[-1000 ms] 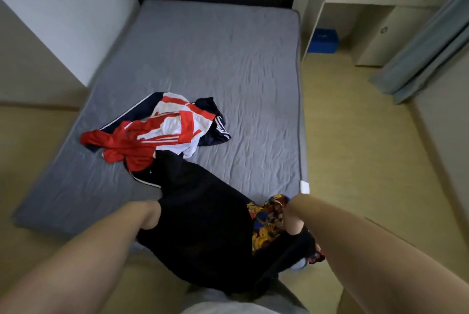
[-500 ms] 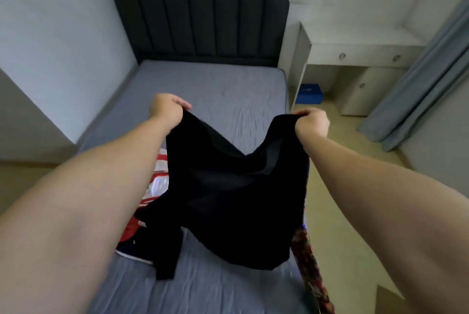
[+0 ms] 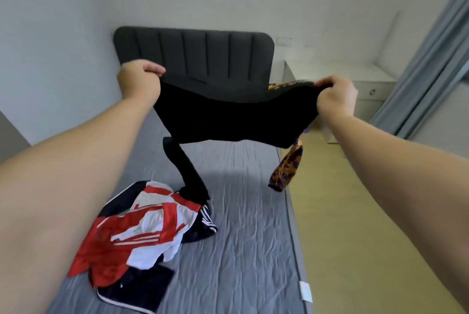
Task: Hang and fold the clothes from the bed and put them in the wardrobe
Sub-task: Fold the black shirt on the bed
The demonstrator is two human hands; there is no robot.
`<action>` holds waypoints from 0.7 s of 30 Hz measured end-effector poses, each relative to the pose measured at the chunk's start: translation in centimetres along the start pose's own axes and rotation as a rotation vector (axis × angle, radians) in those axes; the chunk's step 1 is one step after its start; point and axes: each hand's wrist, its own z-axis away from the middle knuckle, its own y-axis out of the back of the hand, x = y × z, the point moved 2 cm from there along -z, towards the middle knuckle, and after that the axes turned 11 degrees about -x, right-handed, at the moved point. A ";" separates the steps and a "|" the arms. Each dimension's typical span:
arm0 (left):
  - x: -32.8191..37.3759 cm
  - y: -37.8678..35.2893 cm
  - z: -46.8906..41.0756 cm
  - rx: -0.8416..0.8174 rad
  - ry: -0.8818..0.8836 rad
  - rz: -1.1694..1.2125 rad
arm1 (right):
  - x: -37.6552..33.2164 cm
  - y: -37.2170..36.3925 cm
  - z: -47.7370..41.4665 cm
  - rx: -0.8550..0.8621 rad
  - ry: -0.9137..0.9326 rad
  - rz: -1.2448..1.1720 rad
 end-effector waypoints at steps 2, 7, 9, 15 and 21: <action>-4.9 -1.0 2.6 -0.016 0.077 -0.037 | 2.6 -2.0 2.1 -0.093 -0.089 0.025; -21.2 -4.9 12.4 -0.309 0.239 -0.326 | 13.9 -10.0 10.3 -0.432 -0.299 0.257; -27.5 -6.5 16.2 -0.408 0.288 -0.406 | 19.5 -13.4 13.9 -0.511 -0.411 0.298; -44.4 -9.3 27.4 -0.391 0.644 -0.302 | 36.0 -19.9 25.3 -0.463 -0.821 0.219; -55.5 -8.9 37.1 -0.068 1.161 0.073 | 47.6 -22.2 36.5 -0.323 -1.103 0.150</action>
